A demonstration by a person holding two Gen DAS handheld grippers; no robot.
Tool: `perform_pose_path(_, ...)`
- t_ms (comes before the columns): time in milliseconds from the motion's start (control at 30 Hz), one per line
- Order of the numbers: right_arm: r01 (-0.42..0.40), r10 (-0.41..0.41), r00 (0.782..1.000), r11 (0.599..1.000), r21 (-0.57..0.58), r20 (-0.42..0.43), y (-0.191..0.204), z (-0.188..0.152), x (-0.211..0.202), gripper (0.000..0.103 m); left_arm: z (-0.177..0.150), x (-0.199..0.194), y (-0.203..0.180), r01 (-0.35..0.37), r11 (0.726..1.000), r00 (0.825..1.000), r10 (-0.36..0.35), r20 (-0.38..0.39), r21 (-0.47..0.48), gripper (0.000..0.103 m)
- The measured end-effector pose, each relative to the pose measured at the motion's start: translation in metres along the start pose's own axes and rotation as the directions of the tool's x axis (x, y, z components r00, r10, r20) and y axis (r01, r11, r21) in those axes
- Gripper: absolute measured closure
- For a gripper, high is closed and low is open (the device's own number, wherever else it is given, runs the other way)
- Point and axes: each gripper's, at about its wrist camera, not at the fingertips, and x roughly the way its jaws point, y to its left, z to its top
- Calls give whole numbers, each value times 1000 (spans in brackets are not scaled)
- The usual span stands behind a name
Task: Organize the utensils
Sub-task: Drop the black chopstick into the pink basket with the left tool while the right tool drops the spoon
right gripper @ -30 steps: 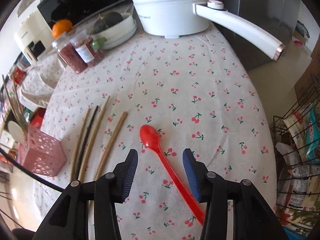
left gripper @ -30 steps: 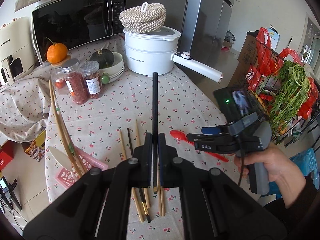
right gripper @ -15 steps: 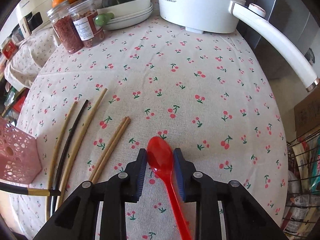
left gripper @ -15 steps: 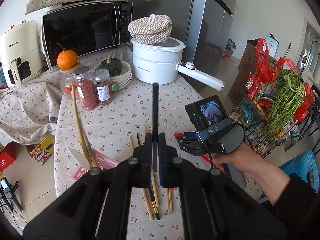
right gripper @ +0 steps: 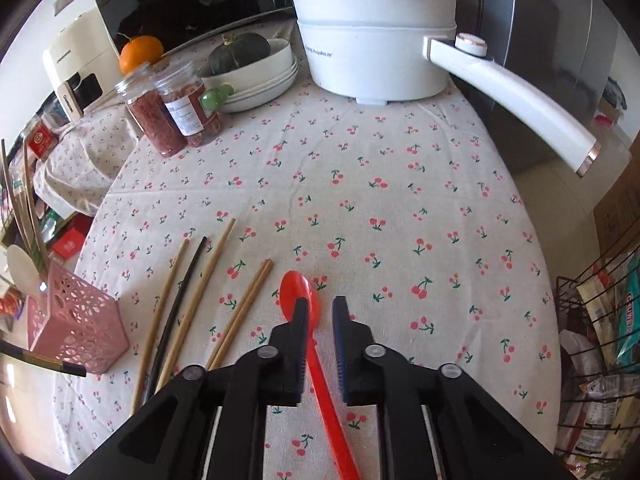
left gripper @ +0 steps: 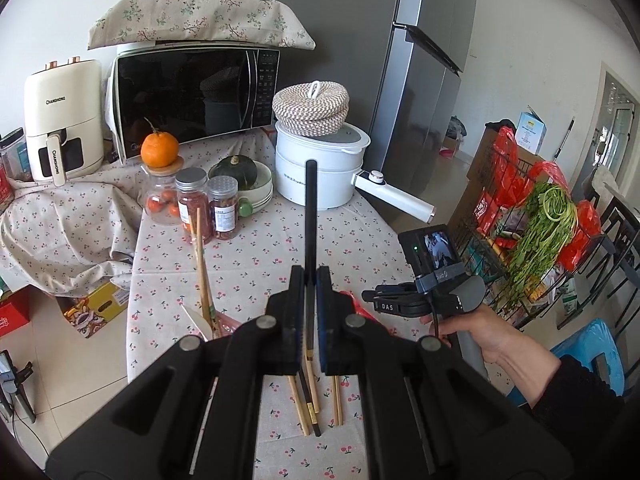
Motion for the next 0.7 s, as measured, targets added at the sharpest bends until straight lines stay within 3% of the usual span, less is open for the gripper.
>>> perform_pose_path(67,13,-14,999,1000,-12,-29,4,-2,13,56,-1,0,3,0,1000,1000,0,-1,-9,97)
perform_pose_path(233,46,-50,996,998,-47,-76,18,-1,41,55,1,-11,6,4,1000,1000,-4,29,-14,97)
perform_pose_path(367,103,-108,993,991,-91,-51,32,1,49,76,4,-20,6,6,1000,998,-5,61,-14,97)
perform_pose_path(500,90,-94,995,991,-96,-40,36,1,45,76,8,-30,9,7,1000,995,-4,101,-23,97)
perform_pose_path(700,25,-21,996,999,-47,82,36,8,-3,76,15,-54,17,-33,999,983,38,181,-34,97)
